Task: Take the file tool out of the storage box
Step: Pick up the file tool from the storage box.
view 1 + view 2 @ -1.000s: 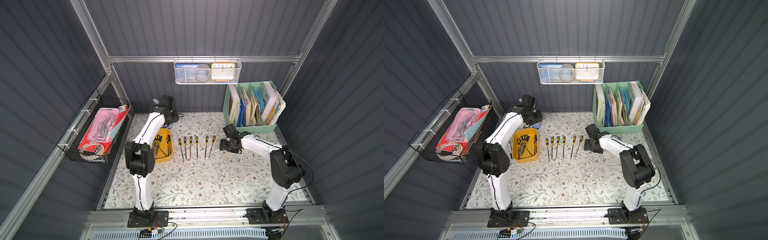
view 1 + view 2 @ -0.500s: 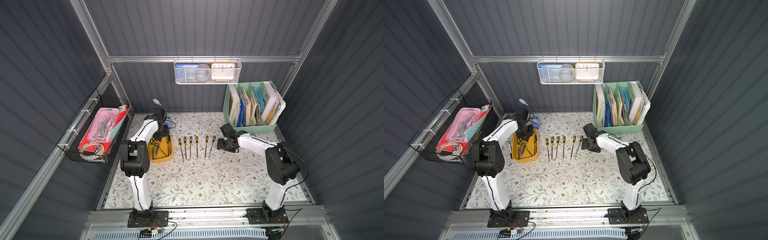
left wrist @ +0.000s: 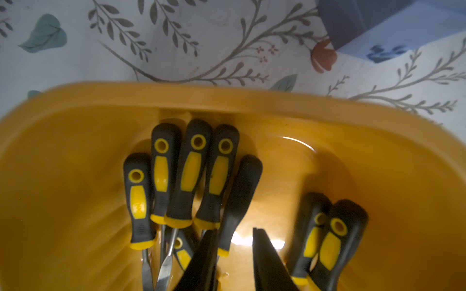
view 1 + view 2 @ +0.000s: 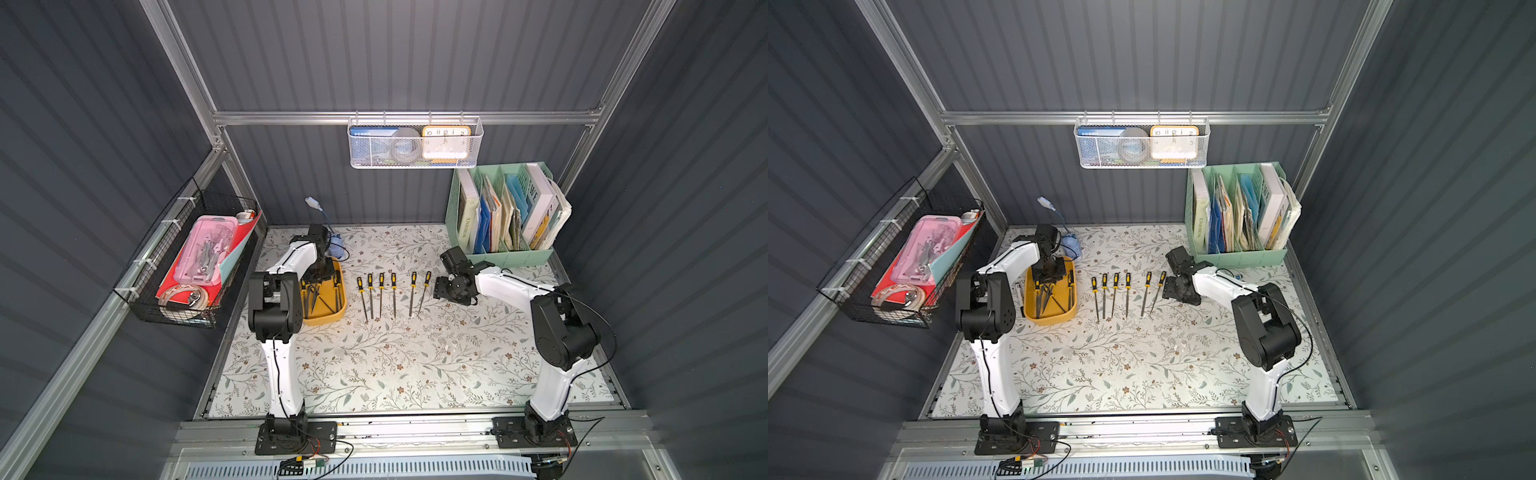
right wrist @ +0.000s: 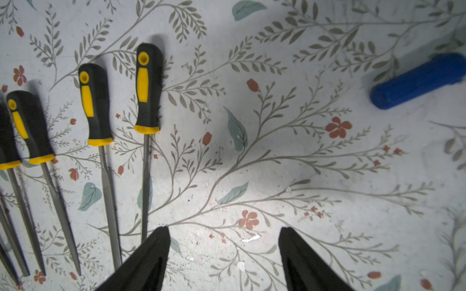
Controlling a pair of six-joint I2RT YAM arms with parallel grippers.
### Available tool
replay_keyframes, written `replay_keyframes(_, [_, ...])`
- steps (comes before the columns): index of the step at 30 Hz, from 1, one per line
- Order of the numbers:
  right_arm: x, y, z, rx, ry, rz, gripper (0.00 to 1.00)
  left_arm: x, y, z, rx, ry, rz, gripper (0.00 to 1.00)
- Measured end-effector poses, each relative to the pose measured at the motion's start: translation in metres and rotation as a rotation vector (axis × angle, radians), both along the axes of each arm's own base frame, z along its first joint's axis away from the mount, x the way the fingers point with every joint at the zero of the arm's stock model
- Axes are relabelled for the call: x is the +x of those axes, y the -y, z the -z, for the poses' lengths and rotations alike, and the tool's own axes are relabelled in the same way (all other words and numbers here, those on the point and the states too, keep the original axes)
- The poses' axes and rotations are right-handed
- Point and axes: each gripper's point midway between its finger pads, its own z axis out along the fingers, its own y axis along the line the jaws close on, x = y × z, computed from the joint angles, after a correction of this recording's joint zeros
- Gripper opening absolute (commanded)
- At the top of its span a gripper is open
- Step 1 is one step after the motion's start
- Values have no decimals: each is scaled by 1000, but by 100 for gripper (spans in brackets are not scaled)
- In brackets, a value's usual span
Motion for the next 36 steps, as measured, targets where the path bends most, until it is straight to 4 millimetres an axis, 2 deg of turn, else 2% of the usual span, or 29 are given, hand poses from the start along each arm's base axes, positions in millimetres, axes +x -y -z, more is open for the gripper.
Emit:
replay_keyframes(25, [2,1,4,-9,-4,7,74,13,-4,7,36,-14,13,30])
replay_keyframes(36, [2,1,4,-10,-4,12,74,13,-1,7,22,-27,42,25])
